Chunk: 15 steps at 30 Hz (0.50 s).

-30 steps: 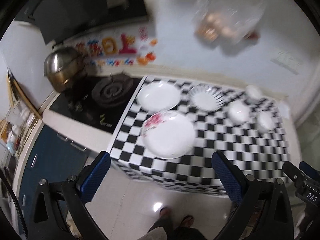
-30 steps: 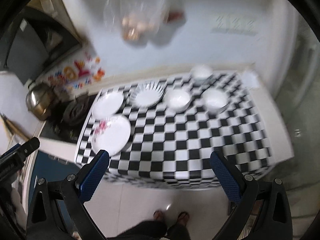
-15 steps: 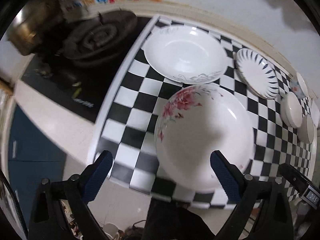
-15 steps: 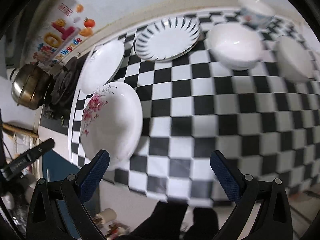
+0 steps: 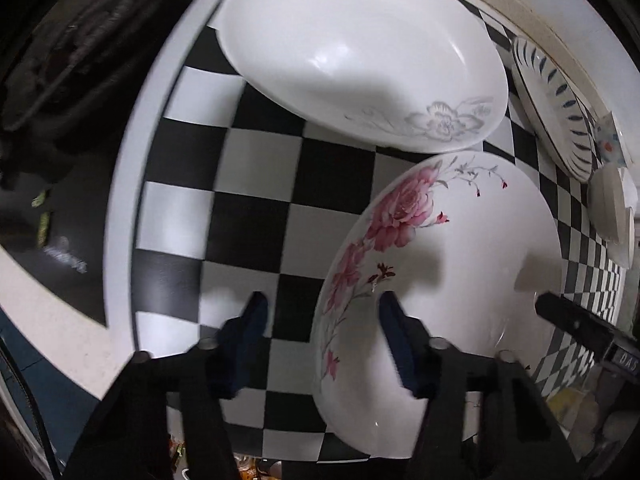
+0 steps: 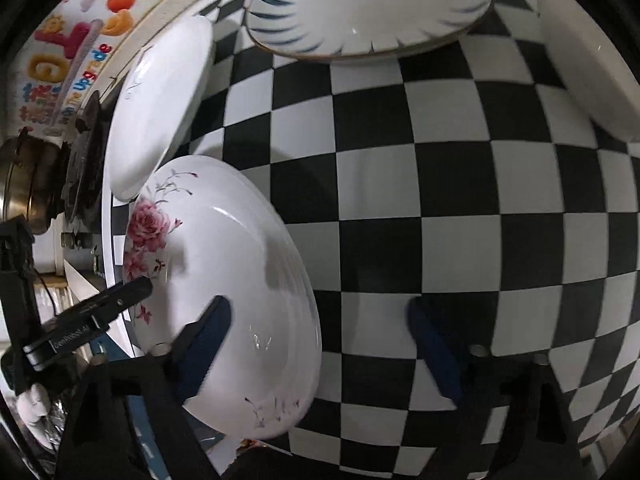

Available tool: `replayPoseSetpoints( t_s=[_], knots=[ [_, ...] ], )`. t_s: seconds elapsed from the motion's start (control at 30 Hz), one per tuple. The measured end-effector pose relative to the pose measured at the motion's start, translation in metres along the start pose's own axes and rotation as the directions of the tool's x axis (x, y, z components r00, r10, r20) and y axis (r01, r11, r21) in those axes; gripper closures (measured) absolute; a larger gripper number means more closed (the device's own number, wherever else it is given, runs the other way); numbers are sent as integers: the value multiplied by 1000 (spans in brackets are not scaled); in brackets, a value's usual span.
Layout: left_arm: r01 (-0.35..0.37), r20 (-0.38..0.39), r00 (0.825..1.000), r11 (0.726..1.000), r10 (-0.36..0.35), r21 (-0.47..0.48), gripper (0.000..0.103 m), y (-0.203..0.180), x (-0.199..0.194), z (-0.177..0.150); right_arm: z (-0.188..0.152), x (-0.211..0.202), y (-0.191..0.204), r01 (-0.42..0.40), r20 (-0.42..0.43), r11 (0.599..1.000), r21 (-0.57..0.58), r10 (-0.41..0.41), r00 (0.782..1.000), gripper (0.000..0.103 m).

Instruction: Organize plates and bowls

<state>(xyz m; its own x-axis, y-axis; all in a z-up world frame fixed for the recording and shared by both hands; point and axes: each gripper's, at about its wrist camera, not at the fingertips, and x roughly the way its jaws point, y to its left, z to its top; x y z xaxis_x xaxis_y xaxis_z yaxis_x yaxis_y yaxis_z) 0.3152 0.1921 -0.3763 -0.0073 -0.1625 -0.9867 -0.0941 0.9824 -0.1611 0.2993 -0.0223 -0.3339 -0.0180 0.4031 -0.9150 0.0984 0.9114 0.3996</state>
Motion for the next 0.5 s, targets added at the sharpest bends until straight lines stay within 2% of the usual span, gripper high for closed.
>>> replayPoseSetpoints(
  t_s=[0.03,0.07,0.1,0.13,0.17,0.2,0.33,0.5],
  knots=[
    [7,1,1000,1000,-7,9,58,-2,0,-1,1,0,1,-7,2,1000,-2,7,1000,26],
    [11,10,1000,1000,-12,20,65,-5,-2,-1,3,1,3,-14,-6,1000,-5,14,1000,28],
    [33,6,999,999,-34,34,71,-9,-4,-2,6,2,6,-11,-6,1000,-10,11,1000,34],
    [23,7,1000,999,-23,38,71,-11,-6,-3,8,3,8,-23,-9,1000,-17,22,1000,50],
    [11,14,1000,999,-12,42,71,-14,-9,-4,10,6,10,-35,-21,999,-18,35,999,59],
    [5,21,1000,999,-5,44,71,-15,-11,-5,10,8,10,-43,-33,999,-13,43,999,77],
    [-19,30,999,998,18,52,71,-30,-20,-13,7,8,14,-5,-4,999,-44,5,1000,82],
    [-40,48,998,996,36,83,71,-60,-38,-26,2,-5,-5,-28,-7,999,-34,28,1000,83]
  ],
)
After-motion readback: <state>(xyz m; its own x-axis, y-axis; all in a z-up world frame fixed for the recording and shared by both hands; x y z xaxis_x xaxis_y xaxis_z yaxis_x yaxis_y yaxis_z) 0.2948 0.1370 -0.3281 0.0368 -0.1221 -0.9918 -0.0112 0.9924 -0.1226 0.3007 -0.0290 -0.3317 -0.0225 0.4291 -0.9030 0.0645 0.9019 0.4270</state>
